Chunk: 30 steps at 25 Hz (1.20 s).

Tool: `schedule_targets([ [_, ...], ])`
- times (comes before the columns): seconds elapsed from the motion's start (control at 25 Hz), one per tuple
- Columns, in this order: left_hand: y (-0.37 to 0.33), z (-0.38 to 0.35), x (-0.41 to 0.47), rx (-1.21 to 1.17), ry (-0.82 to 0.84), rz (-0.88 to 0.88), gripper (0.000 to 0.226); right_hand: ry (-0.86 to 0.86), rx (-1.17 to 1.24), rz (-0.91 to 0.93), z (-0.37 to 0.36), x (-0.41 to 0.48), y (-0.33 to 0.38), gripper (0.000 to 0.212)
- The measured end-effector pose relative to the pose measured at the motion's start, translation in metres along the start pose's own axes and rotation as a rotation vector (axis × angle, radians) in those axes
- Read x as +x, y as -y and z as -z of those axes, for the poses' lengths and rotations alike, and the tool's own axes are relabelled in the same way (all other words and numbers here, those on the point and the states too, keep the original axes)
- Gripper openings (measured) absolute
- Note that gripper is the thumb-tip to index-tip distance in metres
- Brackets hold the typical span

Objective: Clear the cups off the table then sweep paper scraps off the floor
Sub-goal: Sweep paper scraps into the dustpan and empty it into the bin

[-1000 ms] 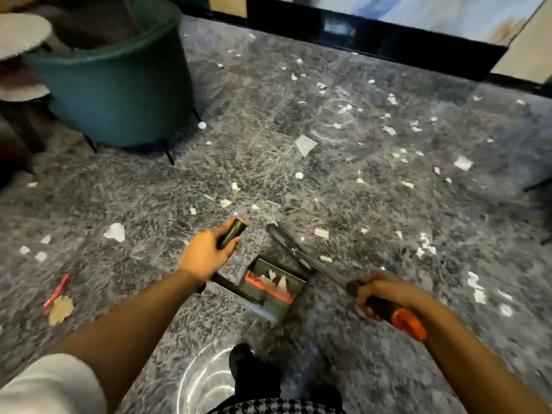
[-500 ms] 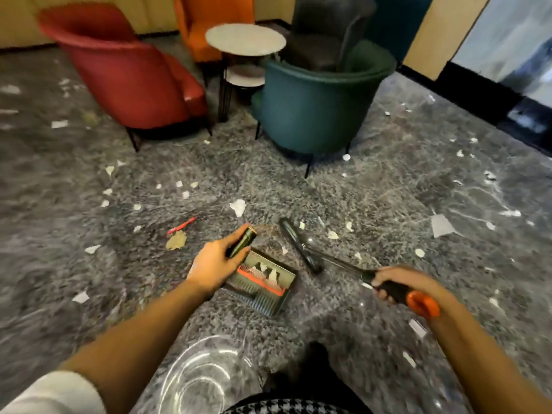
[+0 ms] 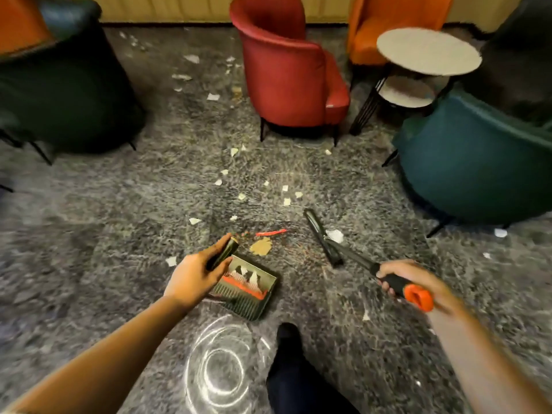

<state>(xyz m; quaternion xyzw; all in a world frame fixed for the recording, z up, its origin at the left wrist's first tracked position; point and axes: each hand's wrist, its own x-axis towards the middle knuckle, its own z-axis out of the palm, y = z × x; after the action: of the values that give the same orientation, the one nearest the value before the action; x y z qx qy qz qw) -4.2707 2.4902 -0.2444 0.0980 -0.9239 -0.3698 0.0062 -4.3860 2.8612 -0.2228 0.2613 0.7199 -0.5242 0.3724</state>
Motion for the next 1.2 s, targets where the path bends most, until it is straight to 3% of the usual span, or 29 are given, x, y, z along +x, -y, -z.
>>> schedule_targets([
  [0.28, 0.030, 0.028, 0.065, 0.012, 0.017, 0.121, 0.057, 0.026, -0.252, 0.080, -0.062, 0.112, 0.121, 0.019],
  [0.56, 0.052, 0.045, 0.117, 0.077, 0.060, 0.177, 0.053, 0.133, -0.633, 0.038, -0.127, 0.129, 0.122, 0.012],
  [1.0, 0.080, 0.073, 0.134, 0.141, 0.086, 0.219, 0.053, 0.513, -0.668, -0.064, -0.165, 0.051, 0.131, 0.014],
  [1.2, 0.082, 0.078, 0.121, 0.064, 0.074, 0.210, 0.054, 0.506, -0.623, -0.081, -0.147, 0.033, 0.147, 0.038],
])
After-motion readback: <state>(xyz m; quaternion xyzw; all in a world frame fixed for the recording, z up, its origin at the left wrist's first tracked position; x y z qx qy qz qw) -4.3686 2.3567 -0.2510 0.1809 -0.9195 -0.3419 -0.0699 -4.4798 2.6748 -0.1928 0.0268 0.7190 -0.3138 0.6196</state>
